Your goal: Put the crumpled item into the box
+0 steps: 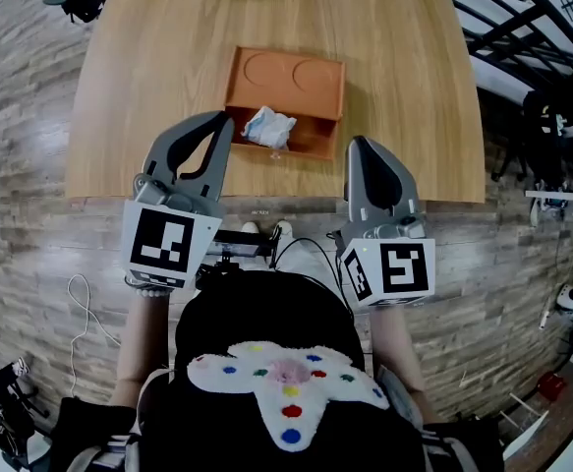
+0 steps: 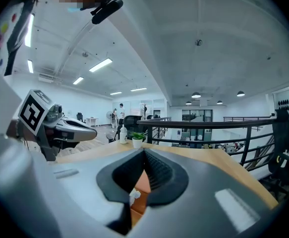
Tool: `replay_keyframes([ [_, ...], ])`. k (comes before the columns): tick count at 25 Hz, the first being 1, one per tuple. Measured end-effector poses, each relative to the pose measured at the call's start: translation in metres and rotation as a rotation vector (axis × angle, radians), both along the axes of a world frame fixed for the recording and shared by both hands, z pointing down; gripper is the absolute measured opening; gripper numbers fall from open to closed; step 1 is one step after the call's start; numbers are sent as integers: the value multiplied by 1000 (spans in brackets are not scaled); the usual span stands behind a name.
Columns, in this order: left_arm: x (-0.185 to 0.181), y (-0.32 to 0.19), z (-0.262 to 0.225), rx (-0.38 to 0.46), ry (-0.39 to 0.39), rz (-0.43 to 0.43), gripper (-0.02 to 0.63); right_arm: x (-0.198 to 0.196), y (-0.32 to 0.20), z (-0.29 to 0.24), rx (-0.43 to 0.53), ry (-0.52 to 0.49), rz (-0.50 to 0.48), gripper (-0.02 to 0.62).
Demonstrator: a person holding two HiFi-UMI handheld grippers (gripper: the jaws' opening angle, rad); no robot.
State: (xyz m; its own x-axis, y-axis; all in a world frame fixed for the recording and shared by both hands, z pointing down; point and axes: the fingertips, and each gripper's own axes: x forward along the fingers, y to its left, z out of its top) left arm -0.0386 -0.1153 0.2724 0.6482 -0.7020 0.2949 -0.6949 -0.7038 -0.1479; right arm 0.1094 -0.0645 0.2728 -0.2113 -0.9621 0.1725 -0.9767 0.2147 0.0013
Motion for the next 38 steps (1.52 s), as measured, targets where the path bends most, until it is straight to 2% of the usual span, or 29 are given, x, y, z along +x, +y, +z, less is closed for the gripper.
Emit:
replay_keyframes([
  [12,-6,12,-4,7,-13,12,8,-14,1,-3,6,15,-36,8],
  [38,-5,15,-3,10,-7,14,8,-16,1,4,-22,22,-51,9],
])
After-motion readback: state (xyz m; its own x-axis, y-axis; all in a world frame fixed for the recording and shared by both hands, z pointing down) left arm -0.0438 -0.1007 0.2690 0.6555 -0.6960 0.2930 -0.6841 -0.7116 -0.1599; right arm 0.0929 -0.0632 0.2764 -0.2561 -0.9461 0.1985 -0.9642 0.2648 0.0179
